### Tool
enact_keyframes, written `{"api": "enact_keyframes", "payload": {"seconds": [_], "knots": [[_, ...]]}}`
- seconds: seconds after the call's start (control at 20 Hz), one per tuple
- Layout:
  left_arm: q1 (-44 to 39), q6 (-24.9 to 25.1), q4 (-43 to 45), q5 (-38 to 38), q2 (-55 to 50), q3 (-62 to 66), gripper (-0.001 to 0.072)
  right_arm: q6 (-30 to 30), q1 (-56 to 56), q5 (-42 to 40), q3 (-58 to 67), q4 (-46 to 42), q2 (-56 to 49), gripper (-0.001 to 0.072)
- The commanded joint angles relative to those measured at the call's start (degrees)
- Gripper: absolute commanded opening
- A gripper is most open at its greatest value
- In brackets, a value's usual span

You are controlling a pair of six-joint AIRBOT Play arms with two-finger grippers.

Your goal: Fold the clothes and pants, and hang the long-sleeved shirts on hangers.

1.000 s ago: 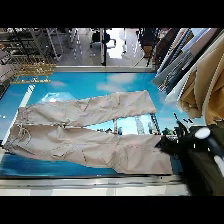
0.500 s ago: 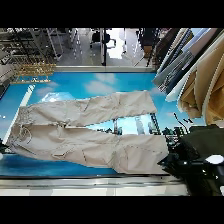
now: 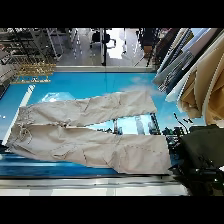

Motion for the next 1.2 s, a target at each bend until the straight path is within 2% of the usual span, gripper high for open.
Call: {"api": "enact_keyframes", "payload": {"seconds": [0.0, 0.05, 0.1, 0.15, 0.3, 0.7, 0.75, 0.8, 0.85, 0.95, 1.05, 1.15], "knots": [[2.3, 0.3, 0.0, 0.5, 0.1, 0.0, 0.0011, 5.2, -1.2, -0.7, 0.0, -4.9, -0.4, 0.0496], [3.1, 0.3, 0.0, 0.4, 0.1, 0.0, 0.0011, 6.1, -1.2, -1.1, -0.1, -5.6, -1.1, 0.0489], [3.7, 0.3, 0.0, 0.4, 0.1, 0.0, 0.0010, 6.7, -1.2, -1.9, -0.1, -6.2, -2.0, 0.0433], [4.3, 0.3, 0.0, 0.2, 0.1, 0.0, 0.0011, 7.3, -1.2, -3.1, -0.1, -6.5, -2.9, 0.0420], [5.5, 1.2, -1.5, 0.0, 0.1, 0.0, 0.0011, 7.3, 0.1, -7.6, -0.3, -6.1, -5.5, 0.0421], [5.9, 2.2, -8.4, -0.9, 0.1, 0.0, 0.0011, 7.3, 15.0, -13.5, -0.3, -2.9, -16.2, 0.0420], [6.0, 2.2, -8.4, -0.9, 0.1, 0.0, 0.0011, 7.3, 15.7, -13.4, -0.3, -2.9, -16.8, 0.0396], [6.0, 2.2, -8.4, -1.1, 0.1, 0.0, 0.0011, 7.0, 15.7, -13.2, -0.3, -2.6, -16.9, 0.0259], [6.0, 2.2, -8.4, -1.4, 0.1, 0.0, 0.0011, 6.6, 15.7, -13.0, -0.3, -2.5, -16.8, 0.0210], [6.0, 2.2, -8.6, -2.4, 0.1, 0.0, 0.0011, 4.2, 15.7, -10.9, 0.1, -2.4, -16.6, 0.0063], [6.0, 2.7, -8.6, -2.8, 0.9, 0.0, 0.0010, 2.9, 15.7, -9.1, 1.6, -2.4, -14.4, 0.0014], [6.0, 3.6, -8.6, -2.8, 2.6, 0.5, 0.0010, 1.9, 15.7, -6.4, 5.2, -2.6, -9.4, 0.0013]]}}
